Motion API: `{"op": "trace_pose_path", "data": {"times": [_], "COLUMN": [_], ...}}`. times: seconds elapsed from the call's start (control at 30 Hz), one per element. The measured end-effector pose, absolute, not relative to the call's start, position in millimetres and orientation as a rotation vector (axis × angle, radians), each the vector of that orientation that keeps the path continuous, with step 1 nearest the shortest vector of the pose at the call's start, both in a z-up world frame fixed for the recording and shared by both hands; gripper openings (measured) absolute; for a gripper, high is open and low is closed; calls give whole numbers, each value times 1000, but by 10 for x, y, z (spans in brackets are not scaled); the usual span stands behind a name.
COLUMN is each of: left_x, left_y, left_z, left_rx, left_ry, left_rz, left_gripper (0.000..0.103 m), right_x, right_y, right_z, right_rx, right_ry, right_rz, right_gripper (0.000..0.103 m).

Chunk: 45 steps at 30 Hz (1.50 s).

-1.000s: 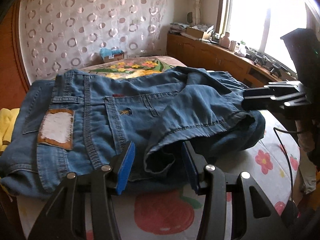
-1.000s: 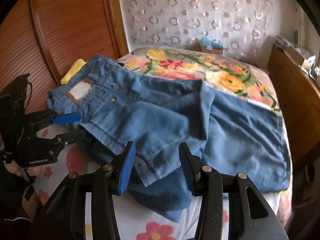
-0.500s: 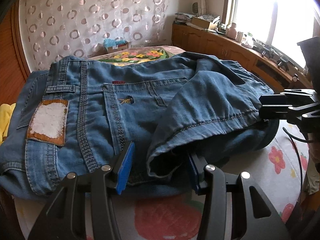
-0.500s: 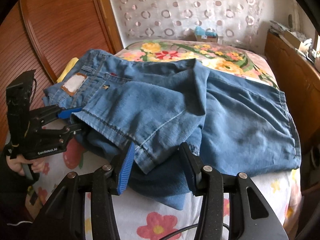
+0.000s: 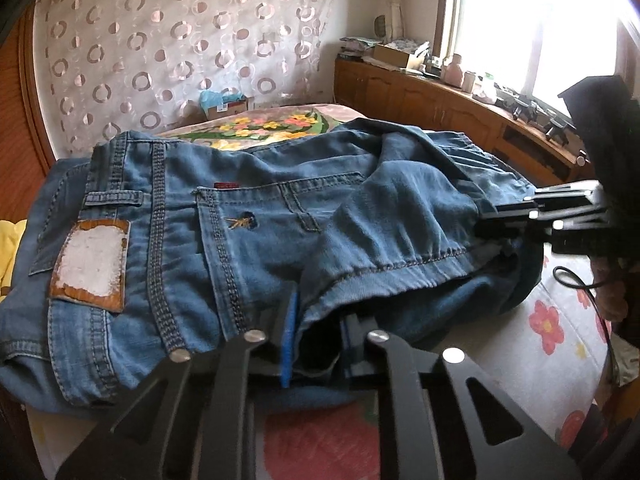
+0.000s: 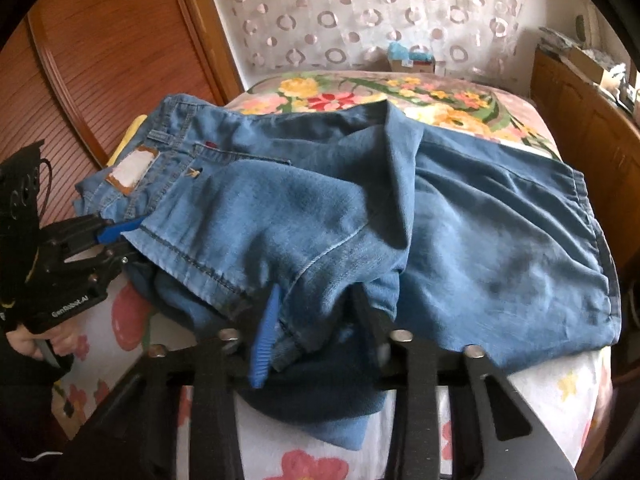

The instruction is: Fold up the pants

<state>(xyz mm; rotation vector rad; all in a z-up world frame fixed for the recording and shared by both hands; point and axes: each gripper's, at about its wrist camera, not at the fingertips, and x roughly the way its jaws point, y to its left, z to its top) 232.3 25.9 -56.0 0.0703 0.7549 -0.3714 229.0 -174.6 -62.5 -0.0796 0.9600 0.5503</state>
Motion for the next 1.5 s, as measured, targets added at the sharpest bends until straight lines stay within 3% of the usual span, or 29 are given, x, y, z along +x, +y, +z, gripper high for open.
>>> {"op": "trace_pose_path", "data": {"times": [0.07, 0.43, 0.7, 1.13, 1.4, 1.43, 1.5], "left_x": [2298, 2103, 2088, 2093, 2088, 2086, 2083], "left_y": [264, 599, 1030, 1483, 1529, 1543, 1560], "left_z": [-519, 35, 149, -146, -242, -238, -218], "left_rx": [70, 18, -27, -90, -88, -89, -94], "left_ry": [739, 598, 579, 649, 668, 666, 662], "left_rz": [-369, -342, -265, -213, -197, -191, -180], "left_gripper": [7, 5, 5, 5, 12, 17, 21], "right_x": [2271, 2420, 2783, 3385, 3614, 3629, 3648], "right_y": [-1737, -1483, -804, 350, 818, 834, 842], "right_z": [-545, 288, 650, 298, -53, -91, -147], "right_rx": [-93, -156, -214, -305, -327, -326, -327], "right_ry": [928, 730, 658, 711, 778, 786, 793], "right_rz": [558, 648, 731, 786, 794, 791, 775], "right_gripper": [3, 0, 0, 0, 0, 2, 27]}}
